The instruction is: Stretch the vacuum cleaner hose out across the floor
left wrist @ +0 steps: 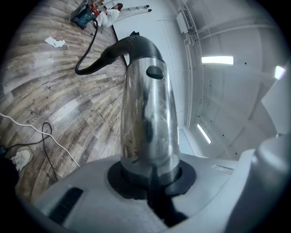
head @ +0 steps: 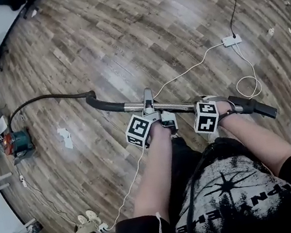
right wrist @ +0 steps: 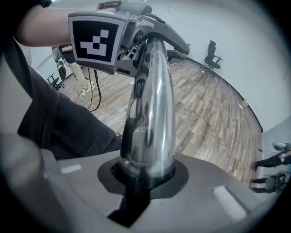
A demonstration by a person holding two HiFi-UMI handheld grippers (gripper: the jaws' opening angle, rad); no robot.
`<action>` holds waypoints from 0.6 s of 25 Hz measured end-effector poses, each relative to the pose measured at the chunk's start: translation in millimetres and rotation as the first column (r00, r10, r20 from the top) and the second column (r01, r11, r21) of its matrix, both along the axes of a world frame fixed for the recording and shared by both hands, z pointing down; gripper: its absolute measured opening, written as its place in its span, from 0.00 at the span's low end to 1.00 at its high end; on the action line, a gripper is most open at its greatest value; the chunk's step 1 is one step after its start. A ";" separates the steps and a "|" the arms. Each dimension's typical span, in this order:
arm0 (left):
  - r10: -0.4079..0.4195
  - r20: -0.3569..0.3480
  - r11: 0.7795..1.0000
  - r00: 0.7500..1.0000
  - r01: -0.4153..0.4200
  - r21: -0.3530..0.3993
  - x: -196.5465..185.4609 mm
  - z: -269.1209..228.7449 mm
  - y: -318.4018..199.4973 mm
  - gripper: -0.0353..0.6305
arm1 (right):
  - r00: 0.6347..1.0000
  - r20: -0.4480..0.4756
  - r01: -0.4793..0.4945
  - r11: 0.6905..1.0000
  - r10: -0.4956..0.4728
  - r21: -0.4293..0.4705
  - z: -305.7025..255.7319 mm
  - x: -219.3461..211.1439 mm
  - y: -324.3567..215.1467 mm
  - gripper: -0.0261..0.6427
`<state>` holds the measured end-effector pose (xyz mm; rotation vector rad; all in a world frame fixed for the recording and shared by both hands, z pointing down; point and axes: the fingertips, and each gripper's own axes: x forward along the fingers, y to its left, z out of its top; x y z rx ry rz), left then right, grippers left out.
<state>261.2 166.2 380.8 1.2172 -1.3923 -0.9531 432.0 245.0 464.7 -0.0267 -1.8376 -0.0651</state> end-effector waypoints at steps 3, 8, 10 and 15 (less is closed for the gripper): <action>-0.032 0.008 0.999 0.999 0.032 0.006 32.3 0.8 14.8 0.11 | 0.999 0.019 0.030 0.999 -0.031 0.025 2.0 33.6 6.6 0.15; -0.063 0.011 0.998 0.998 0.063 0.001 97.3 8.5 43.4 0.11 | 0.998 0.030 0.062 0.998 -0.063 0.029 8.8 100.3 29.9 0.15; -0.074 0.014 0.997 0.997 0.074 -0.006 115.1 11.6 54.5 0.11 | 0.997 0.039 0.072 0.997 -0.073 0.039 9.9 119.0 38.2 0.16; -0.098 0.001 0.994 0.995 0.098 -0.055 143.9 16.4 74.6 0.11 | 0.994 0.057 0.095 0.994 -0.097 0.047 4.8 149.4 55.1 0.17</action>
